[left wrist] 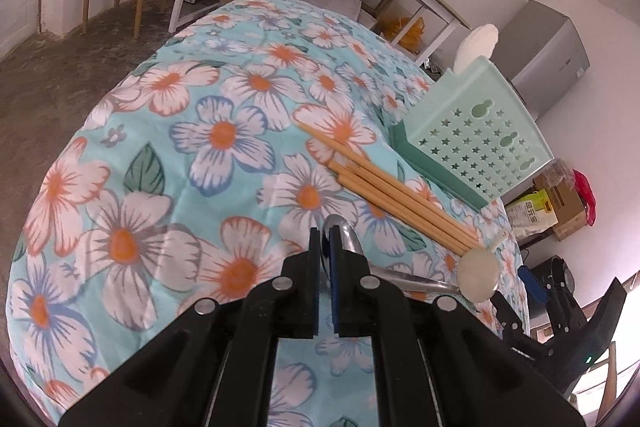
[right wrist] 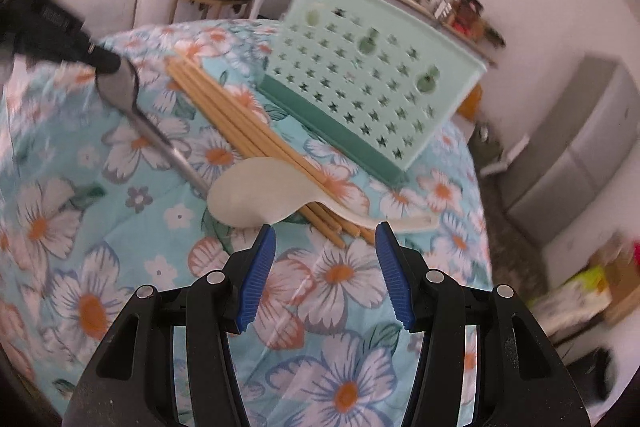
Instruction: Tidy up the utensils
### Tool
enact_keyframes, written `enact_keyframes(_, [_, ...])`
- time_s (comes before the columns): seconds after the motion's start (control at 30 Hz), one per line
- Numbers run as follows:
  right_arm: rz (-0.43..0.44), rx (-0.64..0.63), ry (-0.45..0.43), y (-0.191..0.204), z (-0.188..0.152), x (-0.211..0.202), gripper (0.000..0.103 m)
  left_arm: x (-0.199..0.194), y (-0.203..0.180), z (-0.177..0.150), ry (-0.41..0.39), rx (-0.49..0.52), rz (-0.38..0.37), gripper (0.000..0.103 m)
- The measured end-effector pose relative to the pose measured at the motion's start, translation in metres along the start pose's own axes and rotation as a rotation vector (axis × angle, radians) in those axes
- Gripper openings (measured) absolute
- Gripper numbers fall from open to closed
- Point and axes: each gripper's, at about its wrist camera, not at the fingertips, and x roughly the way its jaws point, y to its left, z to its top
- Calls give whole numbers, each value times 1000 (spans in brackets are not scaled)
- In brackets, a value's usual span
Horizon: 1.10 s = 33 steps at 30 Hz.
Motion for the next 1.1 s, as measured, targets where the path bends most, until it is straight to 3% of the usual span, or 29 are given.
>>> enact_keyframes(0.43, [-120,-317,-76,42,4,1,50,-4,9,3,-12,-13,13,4])
enact_keyframes(0.7, [-252,-553,-134,67,2,5,44,-4,12,4,-12,-18,18,4])
enact_keyframes(0.8, [-281,-625,-151,75,2,8,40,-5,12,4,-13,-20,19,4])
enact_keyframes(0.97, [-299,-706,-156,85,-2,10,20,-4,13,4,-12,-21,17,4])
enact_keyframes(1.1, [-312,-688,-167,82,0,6,18,-3,13,3,-11,-22,18,4])
